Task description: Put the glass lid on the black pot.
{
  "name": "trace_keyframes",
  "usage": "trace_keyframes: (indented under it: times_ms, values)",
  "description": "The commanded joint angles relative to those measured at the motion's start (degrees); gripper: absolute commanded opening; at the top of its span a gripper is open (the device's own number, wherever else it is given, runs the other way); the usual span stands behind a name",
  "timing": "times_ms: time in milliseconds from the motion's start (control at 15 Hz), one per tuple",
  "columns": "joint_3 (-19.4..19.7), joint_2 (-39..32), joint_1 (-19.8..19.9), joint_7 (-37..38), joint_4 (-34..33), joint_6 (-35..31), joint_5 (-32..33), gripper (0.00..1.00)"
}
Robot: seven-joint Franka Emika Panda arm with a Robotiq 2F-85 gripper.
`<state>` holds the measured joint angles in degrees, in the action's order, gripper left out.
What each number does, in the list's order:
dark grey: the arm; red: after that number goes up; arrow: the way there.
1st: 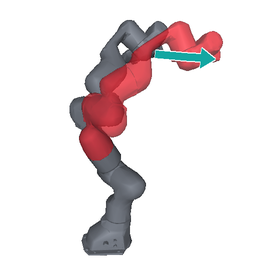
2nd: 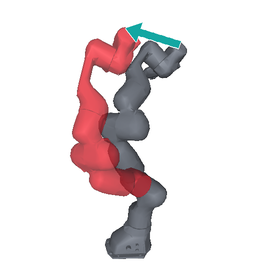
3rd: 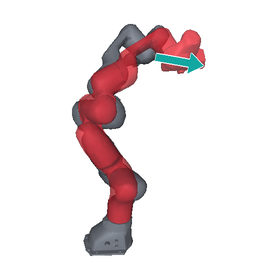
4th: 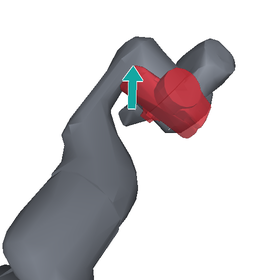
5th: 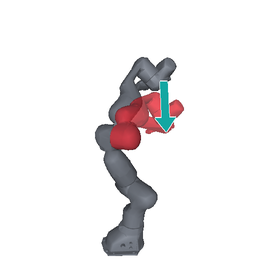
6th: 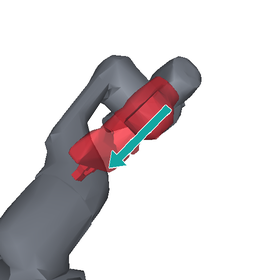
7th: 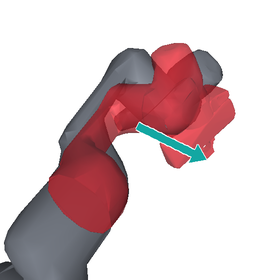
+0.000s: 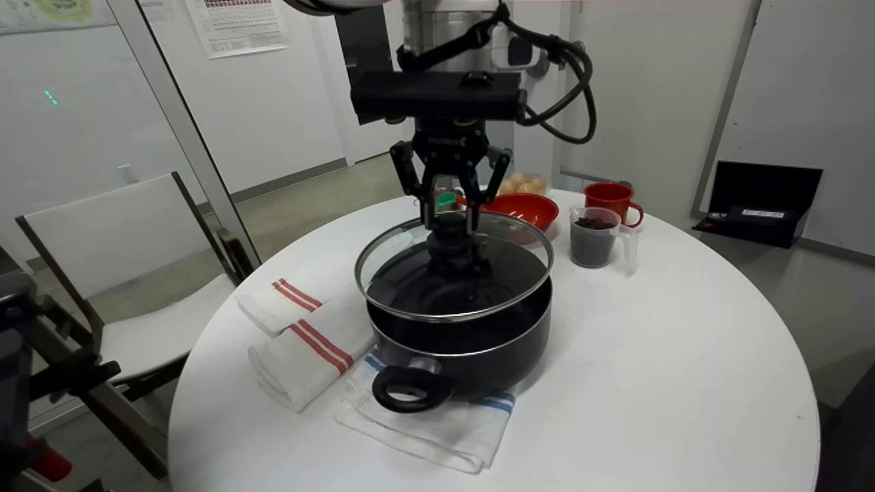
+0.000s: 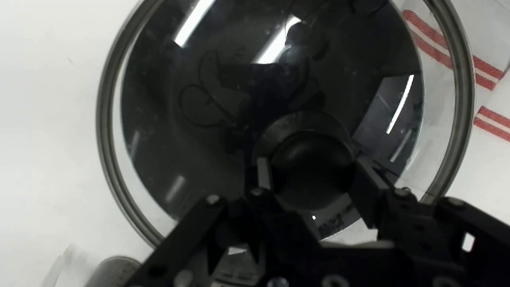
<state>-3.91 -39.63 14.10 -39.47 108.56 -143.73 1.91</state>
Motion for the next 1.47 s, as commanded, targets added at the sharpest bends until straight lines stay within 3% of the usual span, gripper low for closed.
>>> trace_keyframes:
  times_ms: [0, 1400]
  values:
    - [-0.65, -0.2, 0.8, 0.23, -0.72, 0.53, -0.99, 0.25]
    - [-0.93, -4.37, 1.38, -0.31, -4.88, 1.57, -0.49, 0.25]
